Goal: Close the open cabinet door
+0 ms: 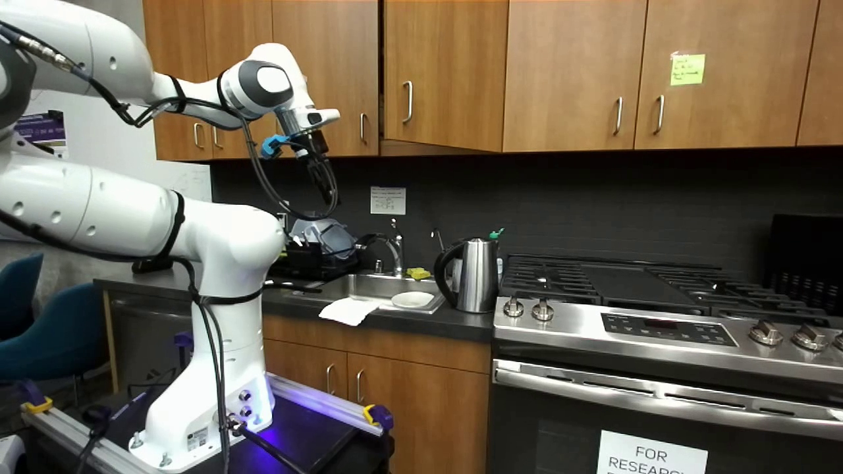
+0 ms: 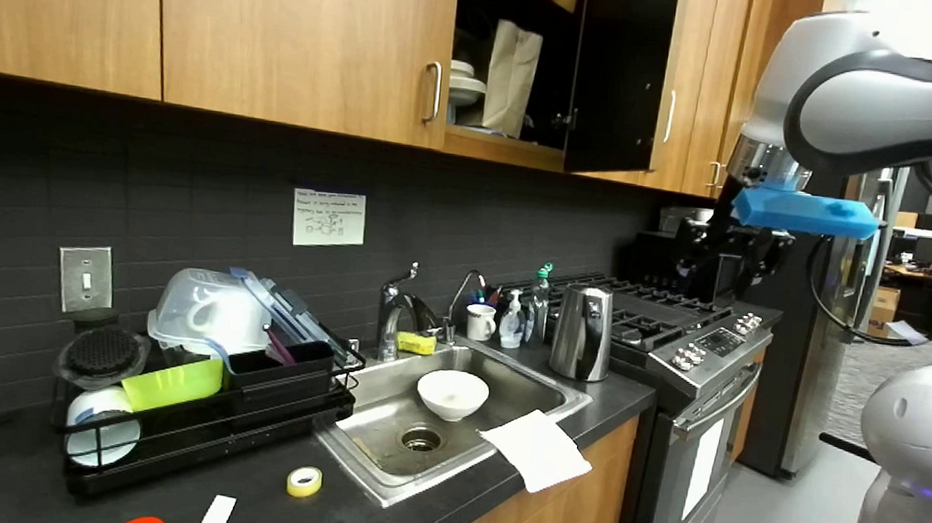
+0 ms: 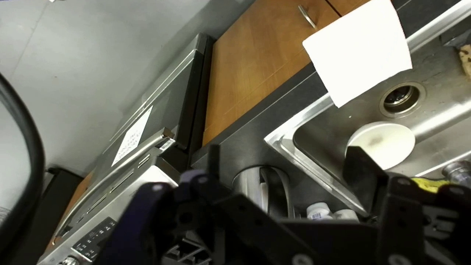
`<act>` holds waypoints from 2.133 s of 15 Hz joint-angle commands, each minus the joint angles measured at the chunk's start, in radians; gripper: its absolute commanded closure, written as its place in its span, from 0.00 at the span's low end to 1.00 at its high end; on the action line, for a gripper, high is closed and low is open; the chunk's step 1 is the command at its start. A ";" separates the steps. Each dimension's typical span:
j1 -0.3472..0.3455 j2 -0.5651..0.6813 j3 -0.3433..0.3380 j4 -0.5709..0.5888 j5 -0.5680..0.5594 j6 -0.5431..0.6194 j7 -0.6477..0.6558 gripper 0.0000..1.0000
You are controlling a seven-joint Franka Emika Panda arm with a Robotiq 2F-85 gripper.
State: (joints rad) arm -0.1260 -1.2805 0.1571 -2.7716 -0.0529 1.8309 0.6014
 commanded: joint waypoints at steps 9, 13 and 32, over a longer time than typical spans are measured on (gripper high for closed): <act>-0.133 -0.001 -0.143 0.003 -0.016 0.125 -0.188 0.22; -0.163 0.008 -0.177 0.002 -0.028 0.174 -0.232 0.01; -0.201 0.192 -0.227 0.090 -0.073 0.484 -0.382 0.00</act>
State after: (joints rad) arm -0.3079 -1.1565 -0.0791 -2.7434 -0.1053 2.2819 0.2465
